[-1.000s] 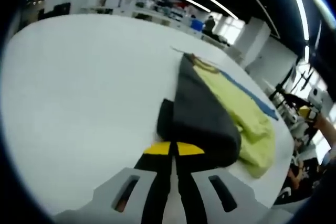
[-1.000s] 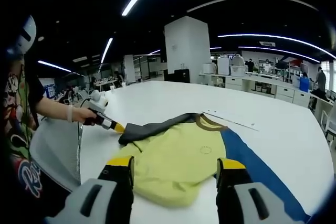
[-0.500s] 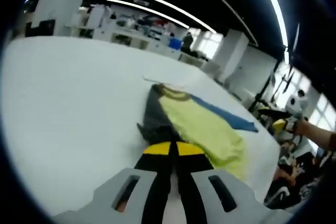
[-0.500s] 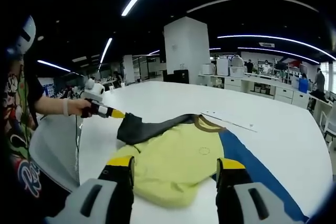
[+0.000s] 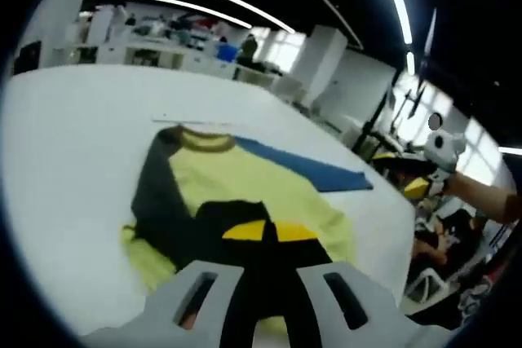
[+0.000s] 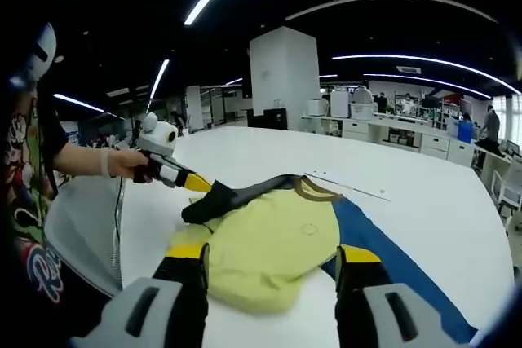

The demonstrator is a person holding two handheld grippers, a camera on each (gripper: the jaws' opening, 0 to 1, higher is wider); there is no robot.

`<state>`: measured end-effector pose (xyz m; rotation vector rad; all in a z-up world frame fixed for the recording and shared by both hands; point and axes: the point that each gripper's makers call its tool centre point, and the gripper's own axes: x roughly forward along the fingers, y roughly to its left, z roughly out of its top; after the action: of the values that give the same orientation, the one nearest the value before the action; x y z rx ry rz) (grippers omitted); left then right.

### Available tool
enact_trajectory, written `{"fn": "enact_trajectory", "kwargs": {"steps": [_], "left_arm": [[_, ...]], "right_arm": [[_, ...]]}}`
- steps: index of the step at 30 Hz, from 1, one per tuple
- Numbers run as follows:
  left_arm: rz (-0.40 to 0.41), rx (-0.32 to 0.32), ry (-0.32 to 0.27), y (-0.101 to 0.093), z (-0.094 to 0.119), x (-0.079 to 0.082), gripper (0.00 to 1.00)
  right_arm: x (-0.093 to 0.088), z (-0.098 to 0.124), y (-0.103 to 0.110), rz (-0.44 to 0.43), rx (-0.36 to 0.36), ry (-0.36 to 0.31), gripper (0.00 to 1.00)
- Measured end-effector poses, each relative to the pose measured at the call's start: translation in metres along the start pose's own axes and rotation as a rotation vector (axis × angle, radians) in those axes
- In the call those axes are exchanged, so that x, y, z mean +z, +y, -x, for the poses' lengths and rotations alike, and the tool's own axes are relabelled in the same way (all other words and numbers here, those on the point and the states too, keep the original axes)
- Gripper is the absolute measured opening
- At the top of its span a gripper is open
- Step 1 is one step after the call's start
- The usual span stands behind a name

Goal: Fold the garment on the visible template until the final outline fits inside the template.

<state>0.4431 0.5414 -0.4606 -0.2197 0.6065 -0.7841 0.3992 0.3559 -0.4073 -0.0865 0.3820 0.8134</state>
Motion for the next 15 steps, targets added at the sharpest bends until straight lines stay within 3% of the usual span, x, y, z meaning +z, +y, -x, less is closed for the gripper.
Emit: {"fn": "enact_trajectory", "kwargs": {"steps": [7, 15], "left_arm": [[0.009, -0.017, 0.077, -0.005, -0.014, -0.028, 0.0], [0.007, -0.016, 0.112, -0.005, -0.02, -0.04, 0.0]], "right_arm": [[-0.007, 0.007, -0.004, -0.021, -0.023, -0.001, 0.62], [-0.011, 0.009, -0.005, -0.026, -0.029, 0.0, 0.62]]}}
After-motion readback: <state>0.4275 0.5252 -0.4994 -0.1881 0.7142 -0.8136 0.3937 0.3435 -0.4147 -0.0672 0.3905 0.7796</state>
